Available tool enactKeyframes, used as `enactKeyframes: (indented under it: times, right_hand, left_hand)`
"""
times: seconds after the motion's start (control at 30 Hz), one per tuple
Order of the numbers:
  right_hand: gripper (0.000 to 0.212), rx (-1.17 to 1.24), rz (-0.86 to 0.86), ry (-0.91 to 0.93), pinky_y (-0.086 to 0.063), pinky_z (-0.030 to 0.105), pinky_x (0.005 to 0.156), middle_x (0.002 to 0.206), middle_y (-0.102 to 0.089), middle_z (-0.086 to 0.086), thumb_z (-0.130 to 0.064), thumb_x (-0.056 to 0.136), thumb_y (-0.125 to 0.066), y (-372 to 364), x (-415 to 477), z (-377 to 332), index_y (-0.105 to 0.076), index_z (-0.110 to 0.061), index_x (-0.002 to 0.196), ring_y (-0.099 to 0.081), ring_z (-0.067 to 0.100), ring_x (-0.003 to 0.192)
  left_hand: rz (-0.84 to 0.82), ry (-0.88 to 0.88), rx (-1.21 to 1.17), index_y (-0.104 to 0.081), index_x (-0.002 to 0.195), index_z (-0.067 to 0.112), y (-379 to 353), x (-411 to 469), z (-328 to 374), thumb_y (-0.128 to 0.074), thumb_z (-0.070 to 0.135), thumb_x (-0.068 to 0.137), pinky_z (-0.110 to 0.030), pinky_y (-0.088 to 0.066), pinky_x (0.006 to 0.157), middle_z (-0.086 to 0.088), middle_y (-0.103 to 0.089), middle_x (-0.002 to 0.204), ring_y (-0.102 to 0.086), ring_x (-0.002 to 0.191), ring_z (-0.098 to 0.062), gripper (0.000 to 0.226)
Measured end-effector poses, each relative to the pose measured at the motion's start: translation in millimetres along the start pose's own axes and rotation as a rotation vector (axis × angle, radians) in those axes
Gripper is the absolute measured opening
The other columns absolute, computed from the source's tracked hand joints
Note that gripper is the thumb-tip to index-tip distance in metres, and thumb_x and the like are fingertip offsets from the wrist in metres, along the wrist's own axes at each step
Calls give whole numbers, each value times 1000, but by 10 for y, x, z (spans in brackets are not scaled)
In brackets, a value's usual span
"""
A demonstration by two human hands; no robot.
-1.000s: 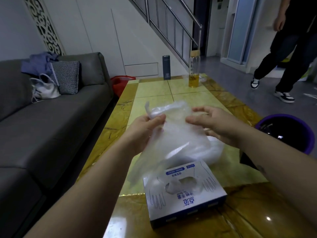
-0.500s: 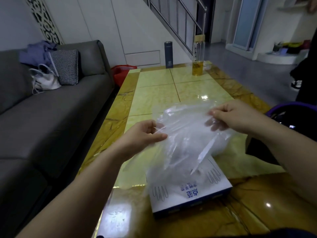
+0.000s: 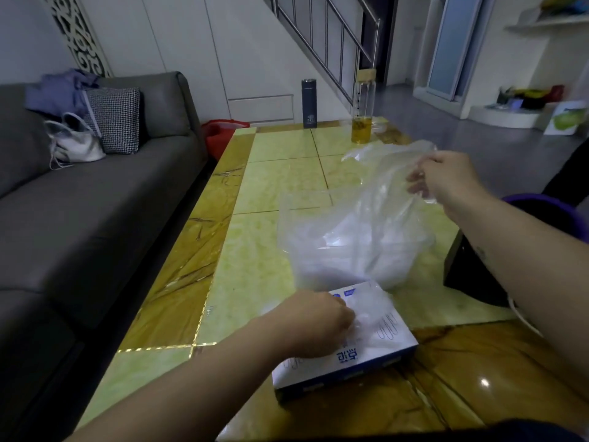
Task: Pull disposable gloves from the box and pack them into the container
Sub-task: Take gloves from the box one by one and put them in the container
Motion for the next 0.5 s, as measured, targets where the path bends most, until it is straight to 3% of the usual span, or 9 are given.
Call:
enactKeyframes:
  times: [0.07,0.17,0.3,0.4,0.47,0.5]
  right_hand:
    - [30,-51,-26,8,-34,18,40,67,-59,3,-9,96,-38,-50,-19,3,-51,-17,71,-54,3,33]
    - [26,-144,-80,24,-37,18,40,69,-62,1,-11,97,-40,-137,-72,-4,-56,-15,77,-56,4,36]
    - [27,-95,-139,14,-38,18,41,73,-62,1,-11,98,-41,-212,-99,-64,-55,-15,75,-57,7,39]
    - [16,38,-170,-28,-40,14,36,79,-61,6,-8,97,-45,-225,-107,-131,-58,-10,88,-59,8,42]
    - [13,110,-226,-57,-42,14,38,82,-61,6,-6,97,-47,-245,-141,-188,-58,-10,101,-61,9,47]
    - [13,123,-263,-67,-44,15,41,83,-61,6,-5,96,-47,-259,-164,-214,-59,-10,100,-62,10,51]
  left_hand:
    - [-64,30,23,-54,82,14,7,-8,45,-37,28,95,-32,-37,66,-15,-64,97,-46,74,-28,25]
    - [-158,37,-5,-51,84,16,57,-29,137,-36,29,95,-34,-38,74,-17,-63,100,-43,76,-27,23]
    - [-65,62,-292,-64,110,23,350,-137,-50,-49,32,91,-28,-46,80,2,-66,110,-58,94,-17,26]
    - [181,153,-624,-66,88,23,659,-234,-357,-55,24,90,-25,-48,68,8,-66,85,-59,76,-7,12]
    - [522,284,-770,-59,81,22,857,-242,-581,-57,25,91,-21,-42,61,10,-59,74,-53,66,-4,11]
    - [668,359,-822,-57,87,22,930,-223,-690,-58,30,91,-19,-42,62,11,-58,79,-53,70,-3,9]
Point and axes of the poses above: each hand's wrist, its own x-axis towards the middle knuckle, its own y-axis out of the back of the hand, z = x × y, the point moved 2 cm from there along x, towards the middle knuckle
